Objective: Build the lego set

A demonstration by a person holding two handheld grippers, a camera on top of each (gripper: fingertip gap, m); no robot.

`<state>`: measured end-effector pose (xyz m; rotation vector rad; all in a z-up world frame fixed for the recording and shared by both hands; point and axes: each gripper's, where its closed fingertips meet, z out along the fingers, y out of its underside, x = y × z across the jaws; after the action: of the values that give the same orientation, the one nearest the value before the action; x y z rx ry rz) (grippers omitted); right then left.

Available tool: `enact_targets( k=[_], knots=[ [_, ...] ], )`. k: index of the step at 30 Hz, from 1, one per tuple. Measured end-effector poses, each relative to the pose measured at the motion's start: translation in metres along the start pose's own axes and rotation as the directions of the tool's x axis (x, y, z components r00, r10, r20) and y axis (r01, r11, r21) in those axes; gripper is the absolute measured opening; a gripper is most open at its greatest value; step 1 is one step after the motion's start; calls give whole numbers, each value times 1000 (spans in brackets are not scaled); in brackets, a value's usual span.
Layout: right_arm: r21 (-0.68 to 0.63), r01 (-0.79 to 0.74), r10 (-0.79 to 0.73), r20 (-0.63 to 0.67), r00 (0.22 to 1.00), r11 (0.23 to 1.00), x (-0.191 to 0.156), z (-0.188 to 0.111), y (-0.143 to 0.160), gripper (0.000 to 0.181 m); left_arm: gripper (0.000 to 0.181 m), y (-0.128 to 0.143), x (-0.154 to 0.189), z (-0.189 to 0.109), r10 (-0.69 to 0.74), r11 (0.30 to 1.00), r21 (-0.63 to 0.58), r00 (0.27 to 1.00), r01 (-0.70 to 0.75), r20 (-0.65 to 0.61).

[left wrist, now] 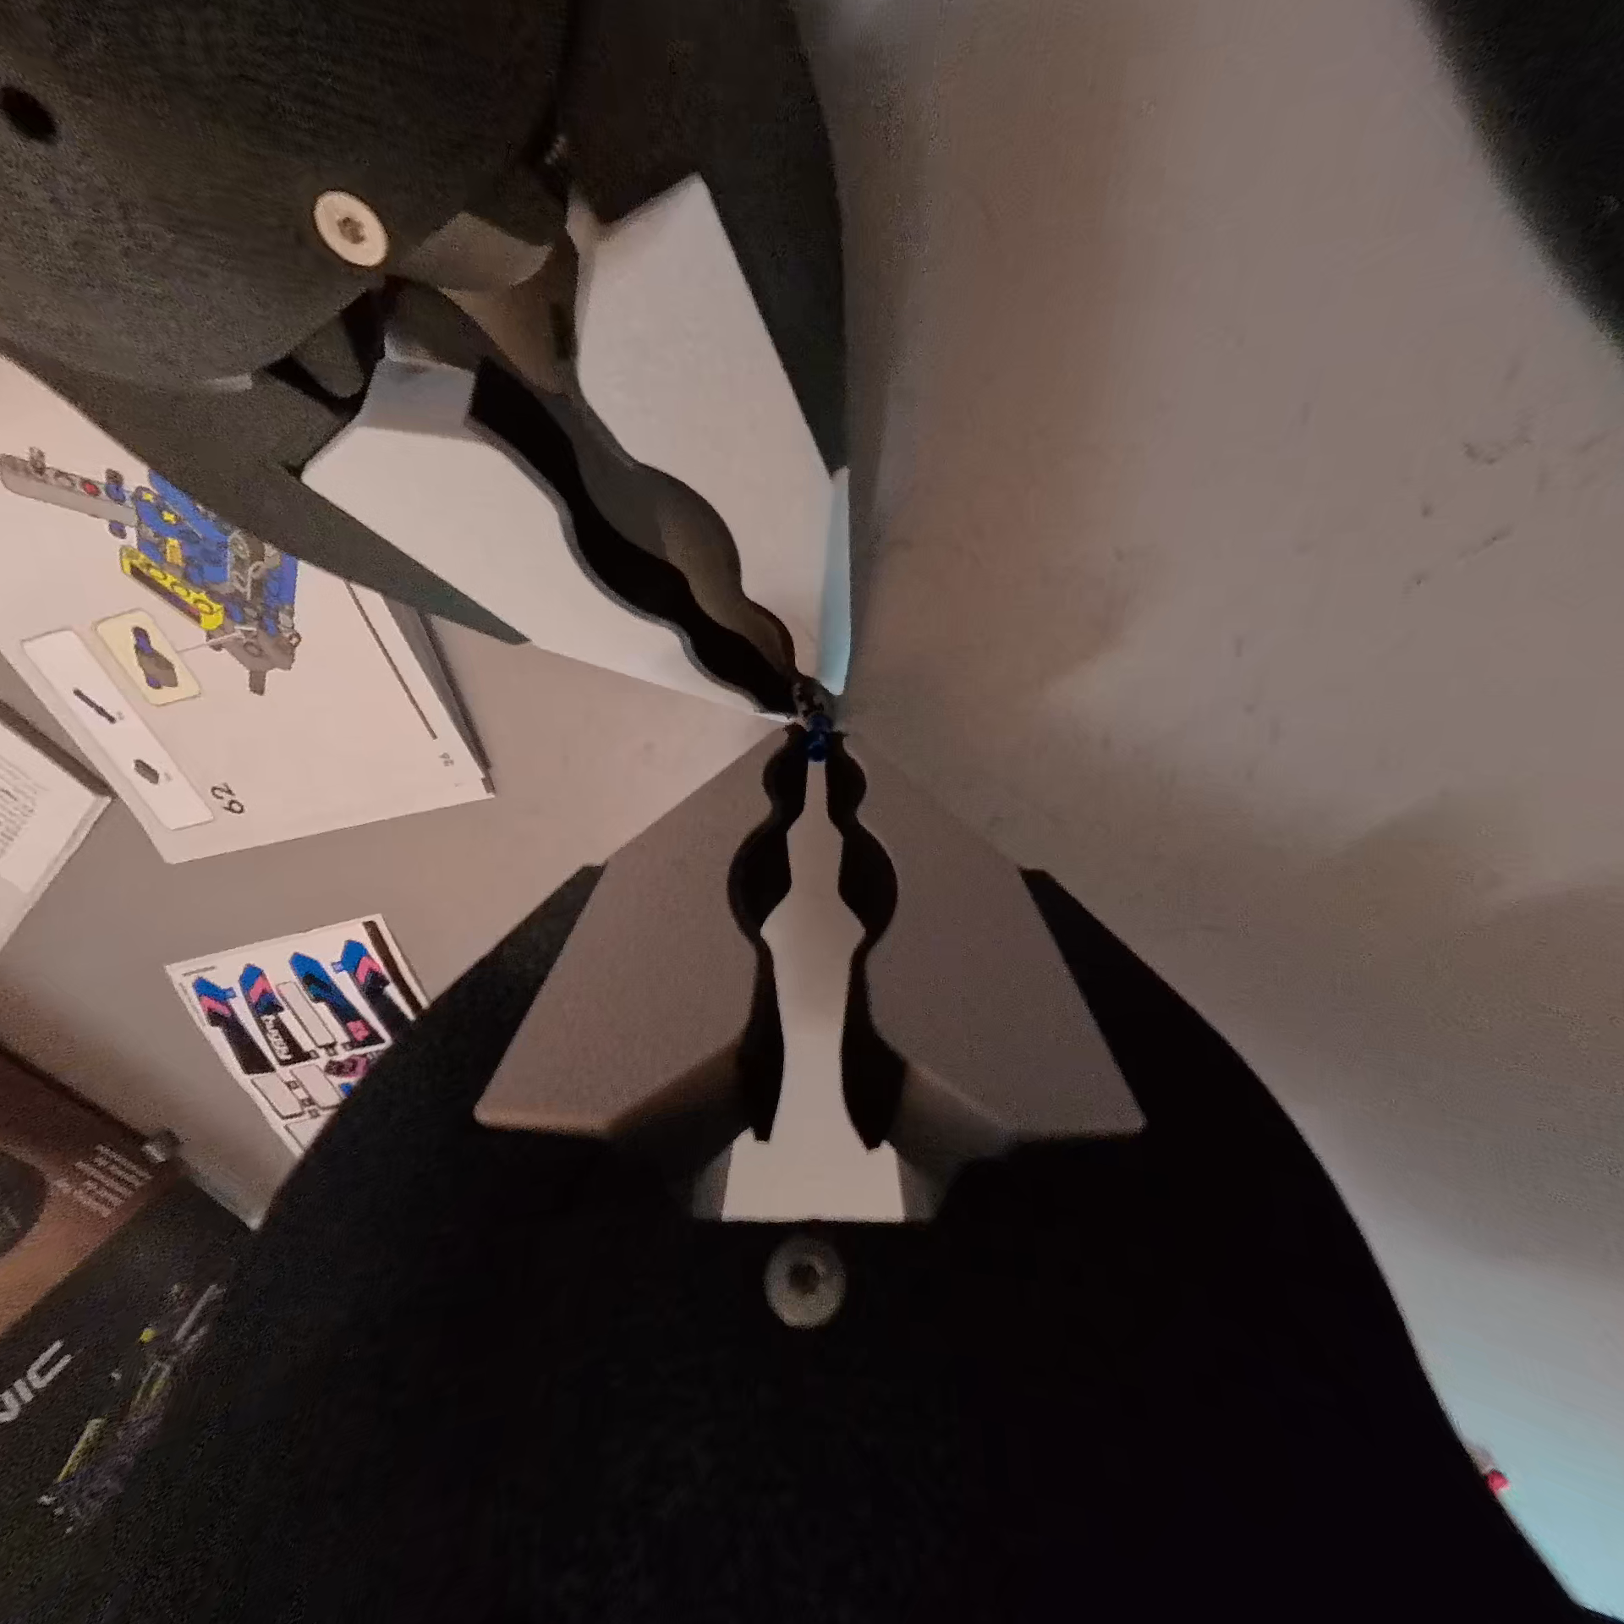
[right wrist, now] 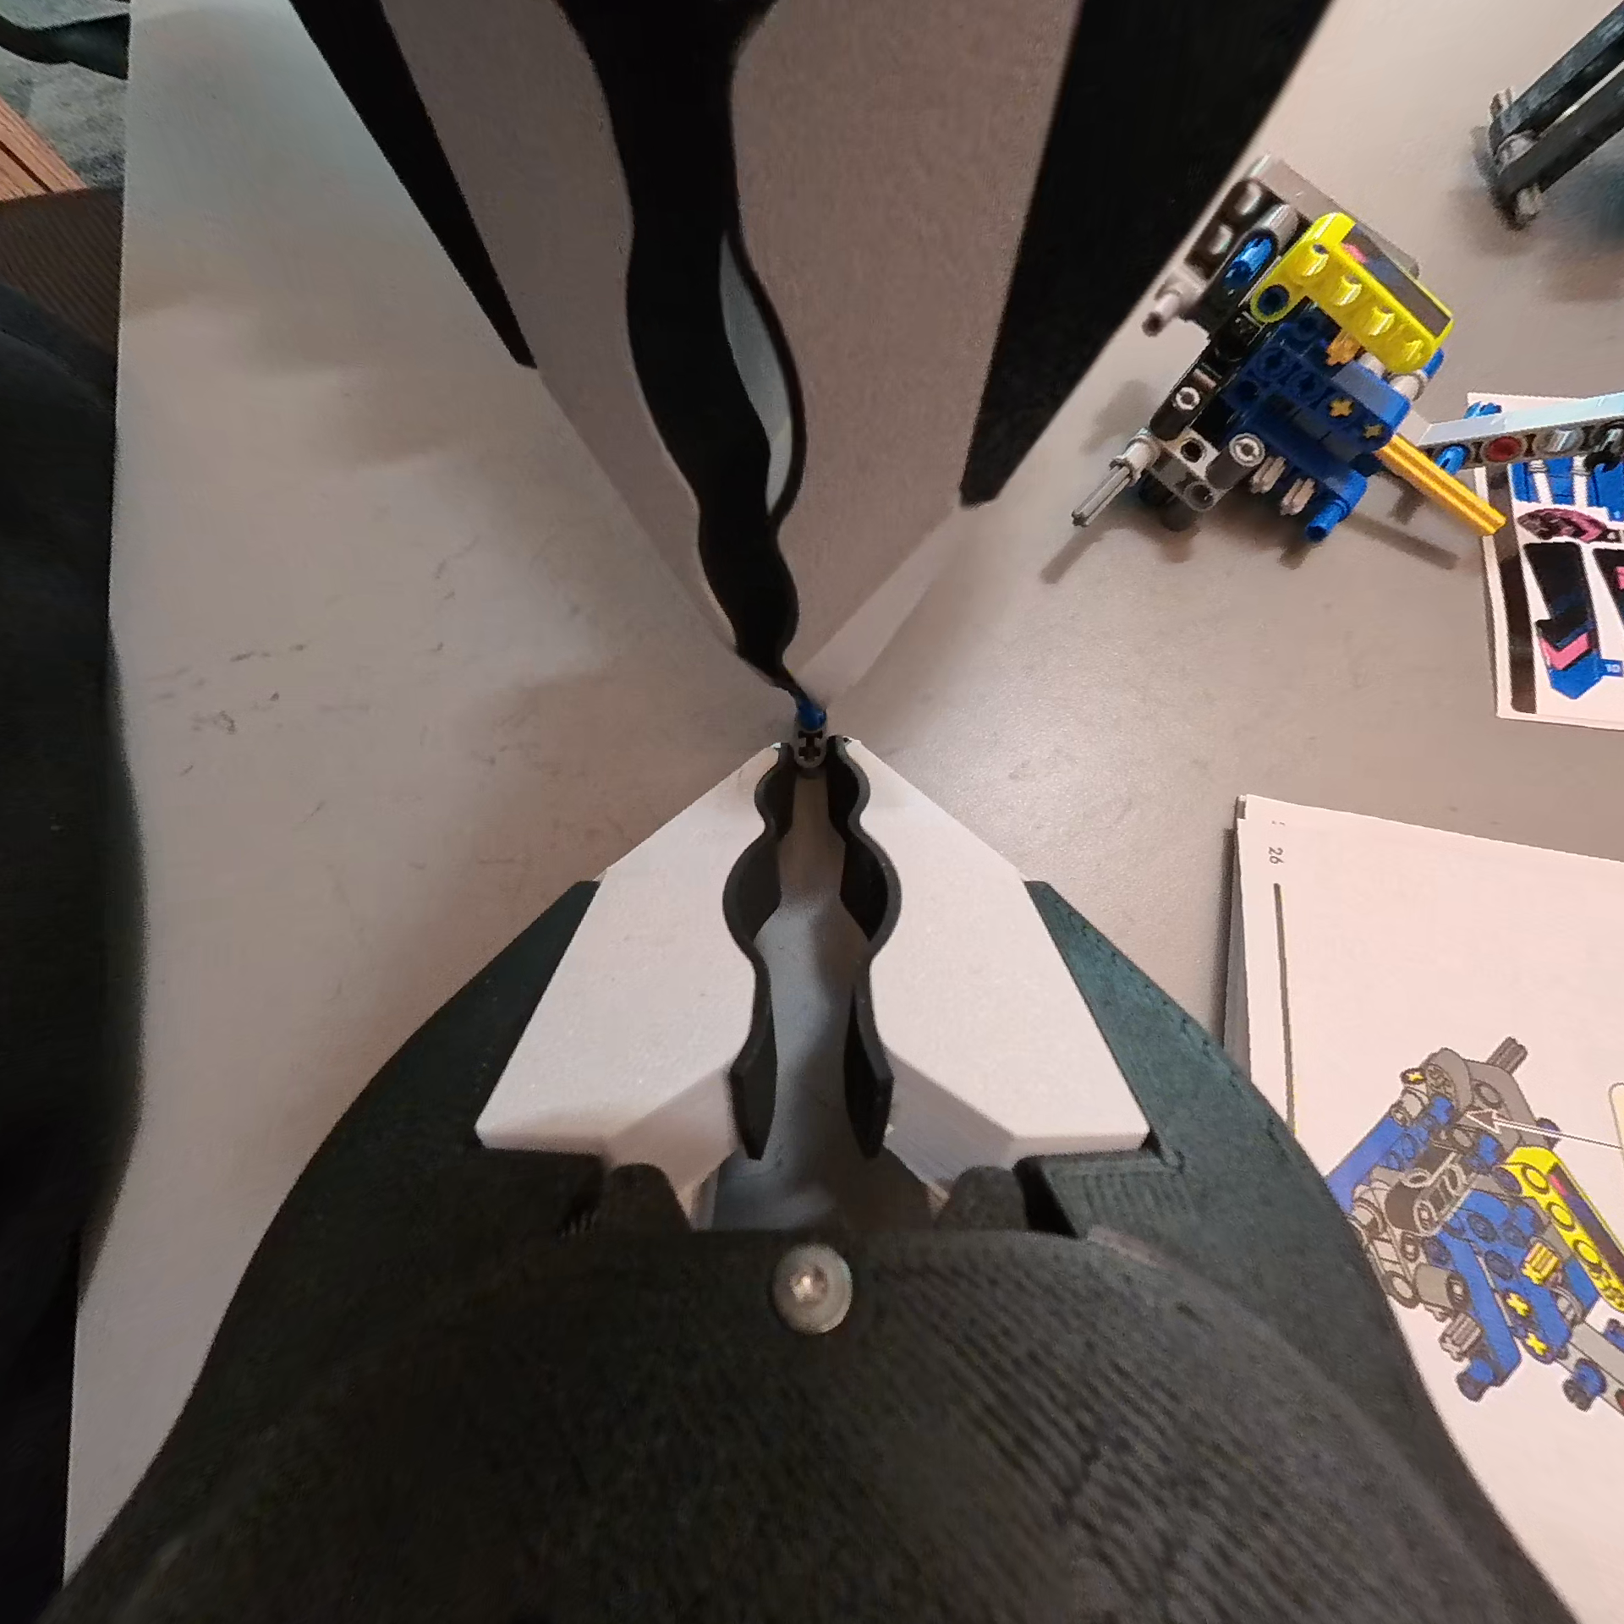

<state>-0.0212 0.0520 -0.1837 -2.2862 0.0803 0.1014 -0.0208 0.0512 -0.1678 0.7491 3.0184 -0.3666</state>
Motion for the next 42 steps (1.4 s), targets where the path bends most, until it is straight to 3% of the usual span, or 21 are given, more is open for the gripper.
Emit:
enact_targets(
  k=[15,19,23,26,29,32,34,37,42],
  knots=[
    [0,-6,6,4,1000,1000,0,0,0,7,2,-1,0,2,-100,995,11,994,100,33],
    [0,-8,8,6,1000,1000,0,0,0,7,2,-6,1,7,-34,999,-22,996,36,80],
    [2,-14,14,-21,1000,1000,4,1,-1,7,2,-2,-3,4,-120,990,84,990,114,70],
    [3,-16,16,-19,1000,1000,4,0,-1,7,2,-4,-4,4,-268,930,268,963,252,23],
    [3,-28,28,-8,1000,1000,4,0,-1,7,2,-2,-5,1,-404,816,445,914,368,-15],
    [3,-24,24,-11,1000,1000,4,0,-1,7,2,4,-5,-2,-477,722,550,878,420,-44],
    [3,-30,30,-7,1000,1000,4,0,-1,7,2,4,-5,-2,-496,693,585,867,421,-36],
    [3,-35,35,-1,999,999,4,0,-1,7,2,0,-6,-1,-476,730,567,879,381,22],
    [3,-32,32,-4,999,999,4,0,-1,6,2,-3,-8,1,-521,667,581,850,467,-84]
  ],
)
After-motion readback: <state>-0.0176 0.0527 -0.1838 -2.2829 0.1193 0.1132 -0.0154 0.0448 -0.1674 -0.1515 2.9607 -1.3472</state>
